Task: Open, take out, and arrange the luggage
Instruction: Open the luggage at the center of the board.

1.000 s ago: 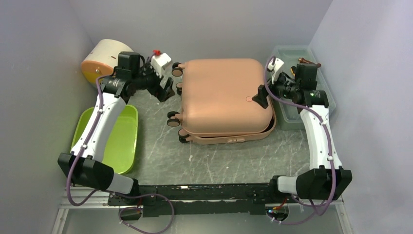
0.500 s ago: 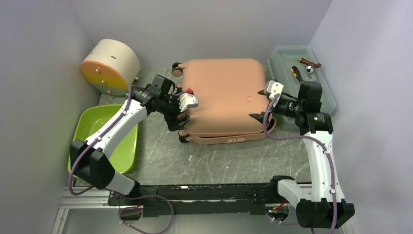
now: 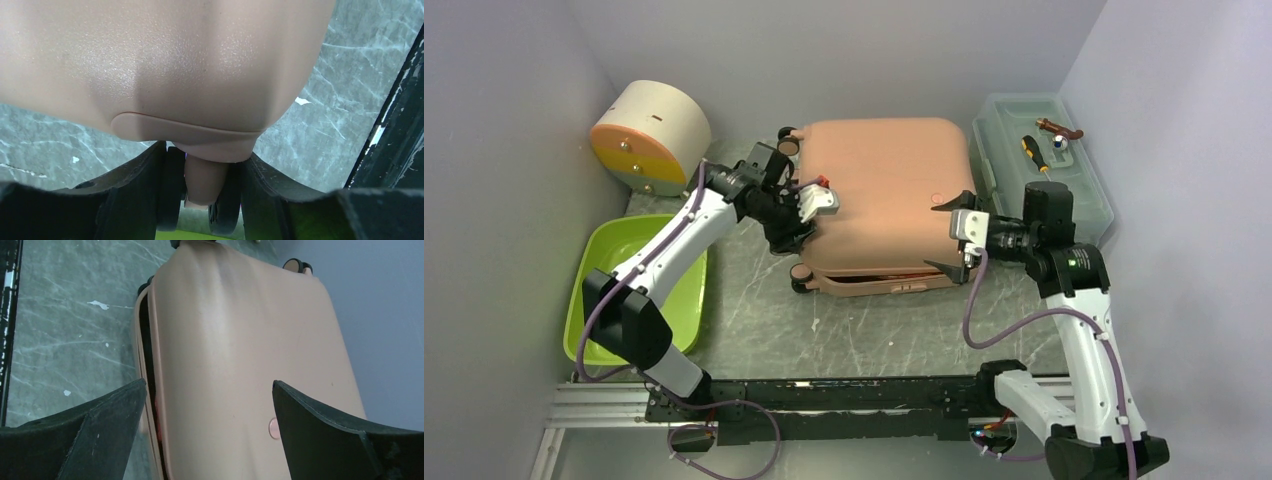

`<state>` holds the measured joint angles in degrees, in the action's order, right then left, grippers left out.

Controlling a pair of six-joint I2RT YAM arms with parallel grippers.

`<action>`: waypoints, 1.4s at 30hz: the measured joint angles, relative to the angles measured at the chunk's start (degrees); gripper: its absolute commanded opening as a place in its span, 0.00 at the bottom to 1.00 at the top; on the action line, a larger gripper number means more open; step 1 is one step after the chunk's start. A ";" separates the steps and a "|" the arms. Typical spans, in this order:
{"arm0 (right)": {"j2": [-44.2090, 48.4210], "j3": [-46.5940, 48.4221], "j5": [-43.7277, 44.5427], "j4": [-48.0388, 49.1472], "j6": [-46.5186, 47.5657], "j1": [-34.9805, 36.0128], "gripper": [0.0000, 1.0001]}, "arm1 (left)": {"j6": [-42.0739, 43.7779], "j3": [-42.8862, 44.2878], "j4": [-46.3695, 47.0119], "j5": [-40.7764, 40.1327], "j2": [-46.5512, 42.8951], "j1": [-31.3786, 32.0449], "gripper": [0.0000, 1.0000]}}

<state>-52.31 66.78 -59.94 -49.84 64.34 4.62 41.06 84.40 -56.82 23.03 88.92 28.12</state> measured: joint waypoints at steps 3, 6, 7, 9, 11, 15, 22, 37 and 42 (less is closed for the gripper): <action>-2.12 3.21 1.60 -2.19 2.21 1.99 1.00 | -1.46 4.04 -1.62 -0.76 1.07 0.31 0.00; -5.22 9.22 2.89 -5.20 3.17 3.52 0.99 | -2.80 9.38 -1.53 -2.62 1.33 0.57 0.00; -6.58 12.37 2.86 -6.75 3.87 3.93 0.99 | -3.19 11.41 -0.87 -3.43 1.33 0.66 0.00; -9.27 18.91 2.27 -10.43 6.12 4.85 0.99 | -3.82 14.51 1.33 -4.92 1.22 0.70 0.00; -11.10 23.21 1.09 -13.40 8.74 6.27 0.99 | -4.39 16.35 4.87 -6.78 1.01 0.70 0.00; -13.03 24.22 1.11 -19.56 13.46 12.55 0.98 | -4.42 17.31 12.31 -11.02 0.68 0.66 0.00; -15.43 10.10 15.91 -5.05 5.57 23.50 0.99 | -3.15 17.44 18.80 -15.56 0.85 0.48 0.00; -31.39 21.05 40.26 25.66 -12.81 25.49 0.99 | -8.46 19.93 30.69 -28.87 2.21 -2.36 0.99; -34.60 24.28 44.30 28.94 -14.47 25.38 0.99 | -10.82 18.27 32.26 -29.68 0.61 -3.58 0.99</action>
<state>-86.91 91.07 -15.64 -20.91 49.87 30.00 30.24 102.67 -24.56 -6.66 89.54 24.53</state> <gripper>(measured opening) 0.991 0.994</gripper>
